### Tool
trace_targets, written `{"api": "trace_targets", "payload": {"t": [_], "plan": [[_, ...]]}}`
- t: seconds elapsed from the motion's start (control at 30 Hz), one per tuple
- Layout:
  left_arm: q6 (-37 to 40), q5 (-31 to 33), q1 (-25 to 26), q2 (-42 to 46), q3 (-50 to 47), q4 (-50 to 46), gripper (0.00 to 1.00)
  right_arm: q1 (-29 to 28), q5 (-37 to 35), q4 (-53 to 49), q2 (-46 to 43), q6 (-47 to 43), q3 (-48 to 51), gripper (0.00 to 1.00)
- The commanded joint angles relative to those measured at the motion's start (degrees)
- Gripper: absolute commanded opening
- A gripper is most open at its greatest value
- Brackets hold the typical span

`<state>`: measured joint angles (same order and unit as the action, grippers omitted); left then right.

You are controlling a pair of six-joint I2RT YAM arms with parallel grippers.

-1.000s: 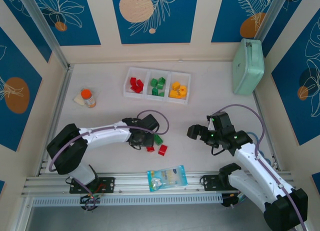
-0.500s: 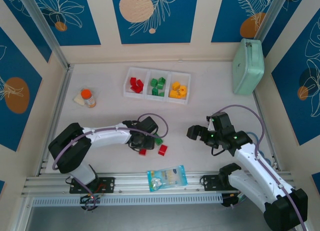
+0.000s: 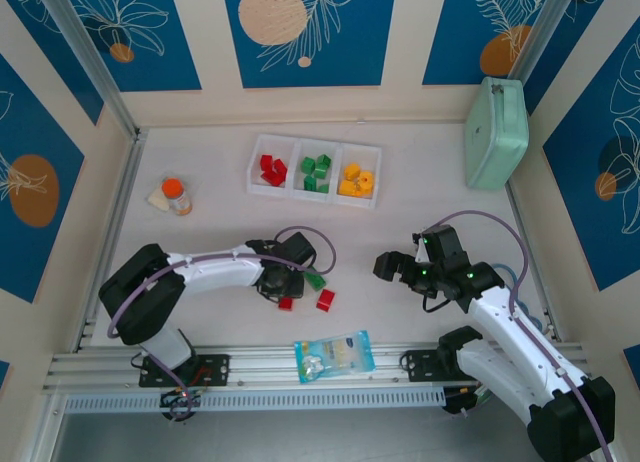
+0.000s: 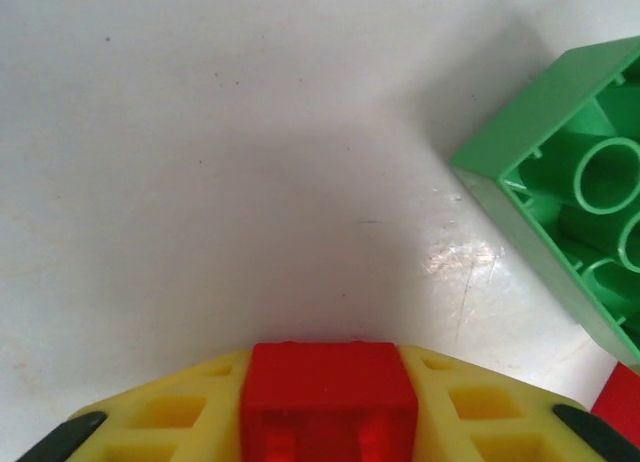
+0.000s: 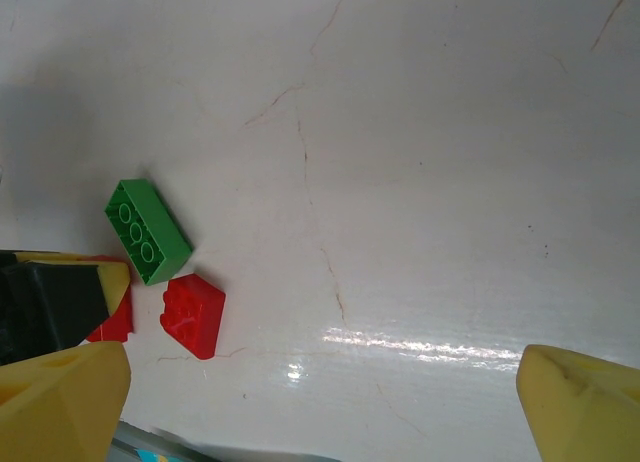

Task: Sort the legos into containers by color
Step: Pick up the lego from the middle-left of the table, then place the lego in the container.

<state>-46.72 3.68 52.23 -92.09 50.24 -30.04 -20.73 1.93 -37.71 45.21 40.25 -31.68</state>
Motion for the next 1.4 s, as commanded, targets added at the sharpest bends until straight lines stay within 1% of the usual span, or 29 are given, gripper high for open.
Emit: {"api": "trace_targets", "payload": {"t": [0.0, 0.2, 0.27, 0.4, 0.5, 0.6, 0.73, 0.9, 1.1, 1.23, 1.37], "plan": [[2.3, 1.2, -0.2, 0.6, 0.4, -1.7, 0.34, 0.3, 1.1, -0.3, -0.6, -0.8, 0.7, 1.0], [5.6, 7.7, -0.4, 5.7, 3.2, -5.8, 0.31, 0.3, 0.6, -1.3, -0.7, -1.2, -0.5, 1.0], [7.6, 9.6, -1.5, 6.8, 4.8, -6.7, 0.28, 0.3, 0.6, -1.7, -0.9, -1.5, -1.0, 0.99], [12.7, 9.8, -6.9, 7.0, 9.4, -7.9, 0.24, 0.4, -0.1, -3.4, -1.7, -2.1, -2.0, 0.99], [16.8, 8.9, -11.9, 6.2, 13.9, -7.6, 0.24, 0.6, -0.4, -4.2, -2.2, -2.3, -2.6, 1.0], [21.1, 8.8, -17.1, 4.6, 18.1, -5.2, 0.26, 0.7, -0.5, -4.2, -2.1, -2.3, -3.0, 0.99], [23.4, 8.0, -23.8, -1.0, 25.7, -2.9, 0.25, 0.7, -0.4, -4.0, -1.1, -2.5, -3.6, 0.99], [25.2, 7.9, -27.8, -10.5, 35.9, -0.2, 0.24, 0.9, -0.8, -4.5, 0.6, -3.6, -4.8, 1.0], [25.7, 5.6, -29.9, -21.9, 46.3, 3.1, 0.23, 1.5, -1.1, -4.5, 2.1, -4.0, -4.9, 1.0], [26.4, 3.5, -30.6, -28.8, 53.5, 2.6, 0.23, 1.8, -0.6, -4.0, 4.0, -4.5, -5.2, 0.99], [27.1, 3.3, -30.9, -33.8, 58.7, 1.7, 0.23, 2.0, -0.5, -3.4, 5.9, -4.9, -5.8, 0.99]]}}
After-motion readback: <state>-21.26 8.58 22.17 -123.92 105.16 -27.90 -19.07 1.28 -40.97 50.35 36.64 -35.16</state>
